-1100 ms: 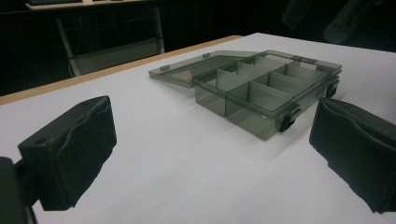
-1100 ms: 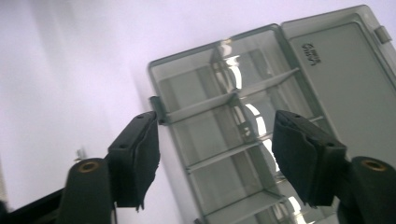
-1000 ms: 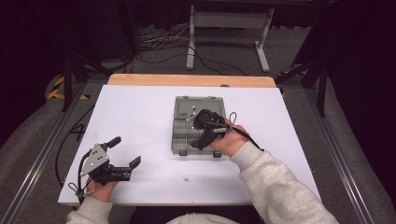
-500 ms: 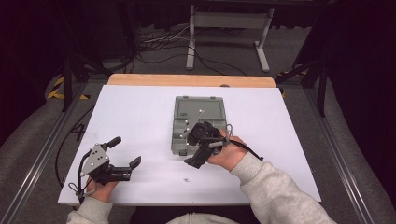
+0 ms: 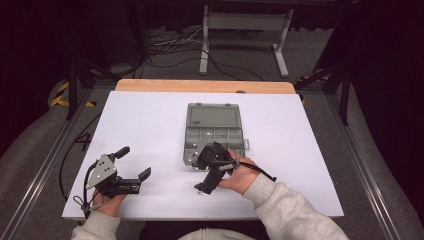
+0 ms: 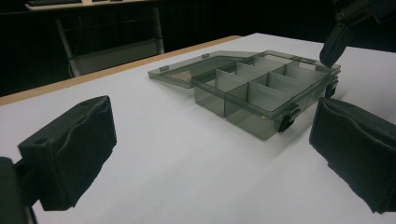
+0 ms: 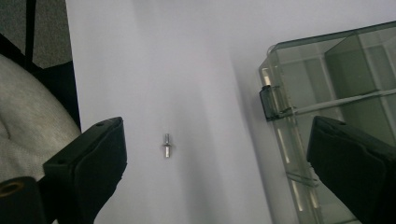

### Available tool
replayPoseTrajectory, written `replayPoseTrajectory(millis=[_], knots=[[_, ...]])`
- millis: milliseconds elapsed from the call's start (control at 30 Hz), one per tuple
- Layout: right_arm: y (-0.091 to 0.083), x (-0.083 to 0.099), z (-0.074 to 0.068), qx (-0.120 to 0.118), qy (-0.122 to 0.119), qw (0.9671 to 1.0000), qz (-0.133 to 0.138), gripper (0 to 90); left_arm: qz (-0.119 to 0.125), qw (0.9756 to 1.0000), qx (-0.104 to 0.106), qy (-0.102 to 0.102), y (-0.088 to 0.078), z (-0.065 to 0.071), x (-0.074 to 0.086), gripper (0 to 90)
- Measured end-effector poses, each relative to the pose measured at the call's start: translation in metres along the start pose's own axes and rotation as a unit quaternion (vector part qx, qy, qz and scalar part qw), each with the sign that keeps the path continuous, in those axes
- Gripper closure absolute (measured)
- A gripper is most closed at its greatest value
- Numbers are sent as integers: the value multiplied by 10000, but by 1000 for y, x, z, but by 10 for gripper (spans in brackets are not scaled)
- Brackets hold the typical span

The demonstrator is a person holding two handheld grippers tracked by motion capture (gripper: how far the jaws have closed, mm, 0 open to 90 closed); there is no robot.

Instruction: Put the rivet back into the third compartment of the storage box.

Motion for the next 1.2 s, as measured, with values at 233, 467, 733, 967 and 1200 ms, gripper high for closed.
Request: replayPoseTrajectory(millis=[233,467,733,967,1200], knots=[[17,6,-8,-107,-29,9998,-159,46,7,10000,-11,1,0,0,0,11],[30,9,-15,-181,-107,9994,-257,77,1,10000,-7,4,0,0,0,11],[44,14,-19,-227,-126,9987,-441,129,7,10000,-8,4,0,0,0,11],[51,16,-21,-280,-197,9978,-572,216,3,10000,-5,6,0,0,0,11],[53,17,-23,-336,-216,9974,-603,404,7,10000,-7,6,0,0,0,11]])
Point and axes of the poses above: each handheld gripper's, and its own axes: y roughly forward along the jaws, x roughly out of its underside, z roughly to its right, the point moved 2 cm from there along y, roughly forward along the jaws, and after that the axes turned 8 degrees about y, right-handed, at the moved point
